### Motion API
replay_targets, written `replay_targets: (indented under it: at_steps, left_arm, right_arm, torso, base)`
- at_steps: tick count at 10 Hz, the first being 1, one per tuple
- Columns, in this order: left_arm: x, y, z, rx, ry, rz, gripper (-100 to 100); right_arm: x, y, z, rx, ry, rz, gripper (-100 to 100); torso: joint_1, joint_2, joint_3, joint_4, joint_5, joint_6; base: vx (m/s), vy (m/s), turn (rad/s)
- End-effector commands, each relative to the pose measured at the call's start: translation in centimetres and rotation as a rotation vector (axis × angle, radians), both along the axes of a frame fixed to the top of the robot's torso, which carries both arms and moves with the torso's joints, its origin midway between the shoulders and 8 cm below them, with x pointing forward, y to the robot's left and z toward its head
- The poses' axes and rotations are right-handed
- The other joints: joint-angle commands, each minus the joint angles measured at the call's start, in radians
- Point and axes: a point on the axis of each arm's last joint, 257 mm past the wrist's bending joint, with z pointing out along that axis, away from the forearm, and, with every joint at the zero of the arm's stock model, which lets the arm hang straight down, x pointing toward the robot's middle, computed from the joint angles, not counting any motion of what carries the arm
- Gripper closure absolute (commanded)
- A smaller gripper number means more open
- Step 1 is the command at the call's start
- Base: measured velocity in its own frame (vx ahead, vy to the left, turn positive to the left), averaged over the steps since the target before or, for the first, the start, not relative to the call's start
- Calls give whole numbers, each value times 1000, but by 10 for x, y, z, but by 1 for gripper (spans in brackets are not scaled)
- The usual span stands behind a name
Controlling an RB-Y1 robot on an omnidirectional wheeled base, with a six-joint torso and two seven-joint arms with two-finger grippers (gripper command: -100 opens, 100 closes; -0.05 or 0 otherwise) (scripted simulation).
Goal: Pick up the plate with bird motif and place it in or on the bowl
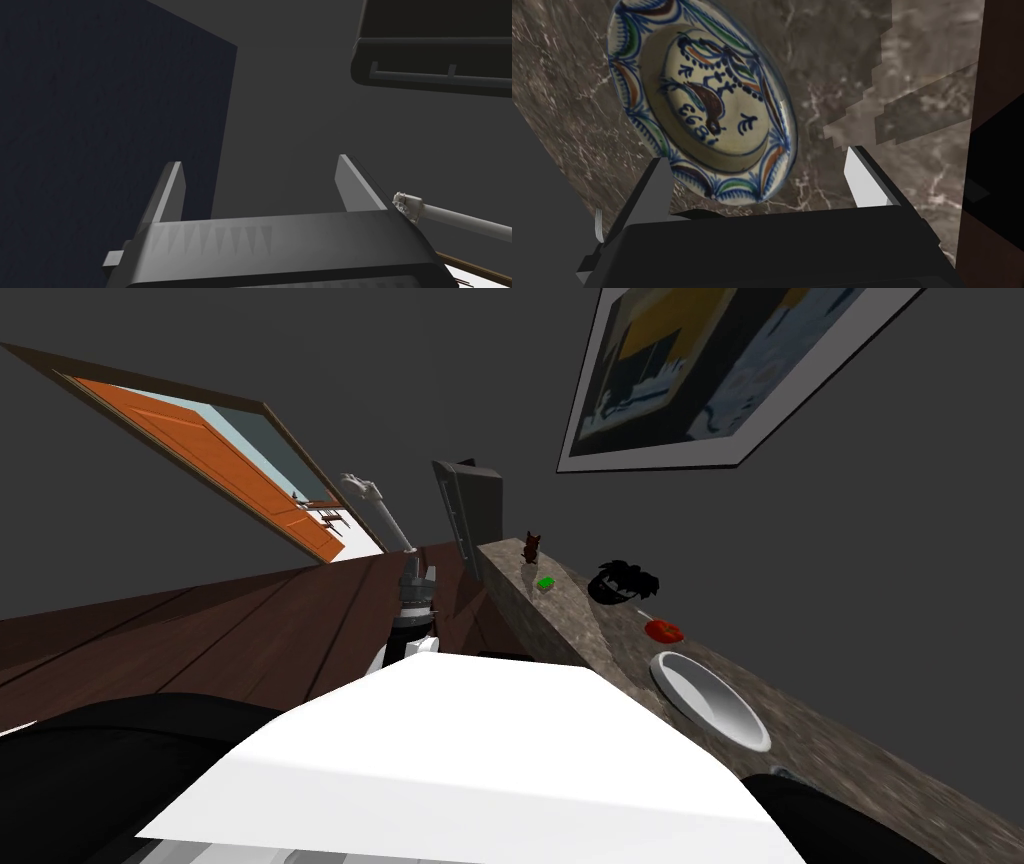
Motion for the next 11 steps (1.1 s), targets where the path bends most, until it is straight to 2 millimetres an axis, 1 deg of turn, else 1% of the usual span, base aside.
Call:
replay_targets:
  at_steps: [1,2,6,7,8,9,10,11]
  left_arm:
    - [0,0,0,0,0,0,0]
    - [0,0,0,0,0,0,0]
    - [0,0,0,0,0,0,0]
    - [0,0,0,0,0,0,0]
    - [0,0,0,0,0,0,0]
    - [0,0,0,0,0,0,0]
    - [0,0,0,0,0,0,0]
    - [0,0,0,0,0,0,0]
  right_arm:
    - [0,0,0,0,0,0,-100]
    - [0,0,0,-1,0,-1,100]
    - [0,0,0,-2,-2,-4,100]
    - [0,0,0,-2,-2,-4,0]
    - [3,-3,10,-3,2,8,100]
    - [4,-4,12,-4,2,10,100]
    - [7,-6,19,-4,4,17,100]
    - [5,-4,15,-3,4,14,100]
  torso:
    - [0,0,0,0,0,0]
    - [3,1,0,0,1,0]
    - [5,0,0,0,1,0]
    - [5,0,0,-1,1,0]
    - [5,-1,-1,-1,1,0]
    - [7,0,-1,-1,2,1]
    - [9,-1,-1,-1,2,0]
    - [10,-1,-1,-1,3,0]
  base:
    - [-15,-12,42]
    - [0,0,0]
    - [0,1,-3]
    - [0,0,0]
    - [2,26,-108]
    - [8,46,-89]
    - [2,52,-68]
    - [-1,25,-16]
